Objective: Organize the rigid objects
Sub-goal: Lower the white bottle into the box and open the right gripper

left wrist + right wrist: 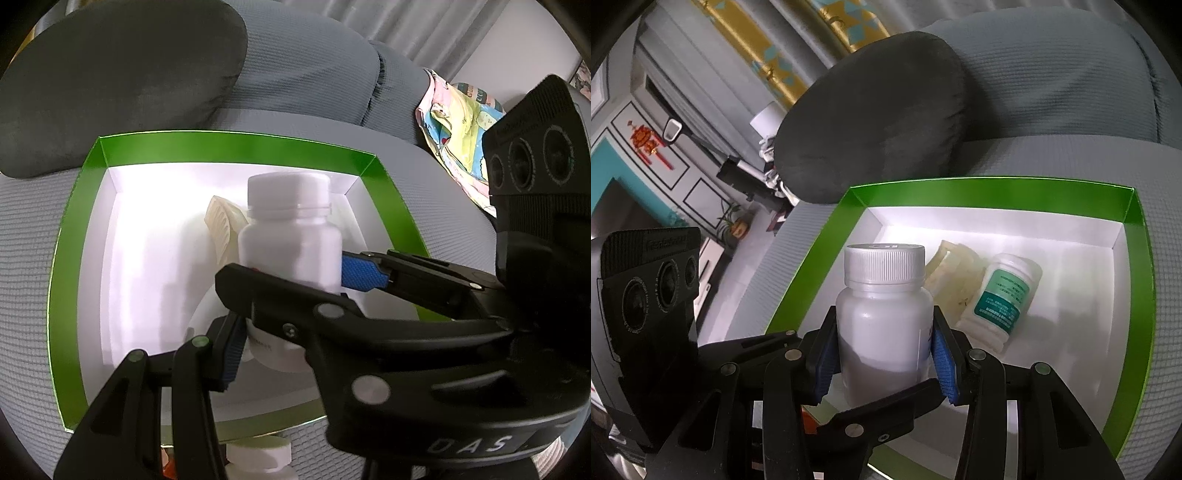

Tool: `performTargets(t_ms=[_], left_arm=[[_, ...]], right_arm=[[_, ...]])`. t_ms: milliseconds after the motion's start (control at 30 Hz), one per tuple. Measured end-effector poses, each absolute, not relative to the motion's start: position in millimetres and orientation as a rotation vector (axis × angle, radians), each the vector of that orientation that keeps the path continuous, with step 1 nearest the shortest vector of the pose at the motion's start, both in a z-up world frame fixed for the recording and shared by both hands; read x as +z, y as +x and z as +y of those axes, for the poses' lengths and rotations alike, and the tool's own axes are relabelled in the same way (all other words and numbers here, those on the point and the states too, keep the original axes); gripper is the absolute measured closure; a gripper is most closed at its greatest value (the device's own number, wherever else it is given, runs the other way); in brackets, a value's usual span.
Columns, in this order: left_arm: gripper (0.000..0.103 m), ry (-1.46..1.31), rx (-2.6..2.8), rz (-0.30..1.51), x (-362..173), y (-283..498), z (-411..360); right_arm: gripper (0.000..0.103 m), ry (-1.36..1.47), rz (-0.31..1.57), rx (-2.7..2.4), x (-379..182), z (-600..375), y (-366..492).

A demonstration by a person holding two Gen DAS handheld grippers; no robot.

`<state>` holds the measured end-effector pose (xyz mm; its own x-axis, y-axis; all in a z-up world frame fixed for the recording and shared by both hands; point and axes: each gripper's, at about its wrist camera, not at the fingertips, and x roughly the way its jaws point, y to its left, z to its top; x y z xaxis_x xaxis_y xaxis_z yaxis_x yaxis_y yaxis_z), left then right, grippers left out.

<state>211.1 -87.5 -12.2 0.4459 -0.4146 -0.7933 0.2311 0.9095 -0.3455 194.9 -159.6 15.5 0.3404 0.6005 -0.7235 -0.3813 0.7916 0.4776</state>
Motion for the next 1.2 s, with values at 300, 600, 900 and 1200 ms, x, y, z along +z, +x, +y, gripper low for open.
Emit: performTargets(t_ms=[300, 600, 900, 1200], left_arm=[[0.059, -0.202, -0.396, 1.056, -16, 214, -88], [0.059, -0.2, -0.397, 1.069, -16, 215, -88], [0.059, -0.188, -0.393, 1.087, -20, 219, -90], [0.059, -0.189, -0.394, 1.101, -23, 222, -90]], right_arm=[[0.055, 0.227, 1.066, 0.628, 11, -158, 198], [0.055, 0.226, 1.074, 0.623, 10, -159, 200], [0.055, 0.22, 1.097, 0.604, 5, -161, 203], [0.055, 0.225, 1.106, 0.599, 1, -163, 204]])
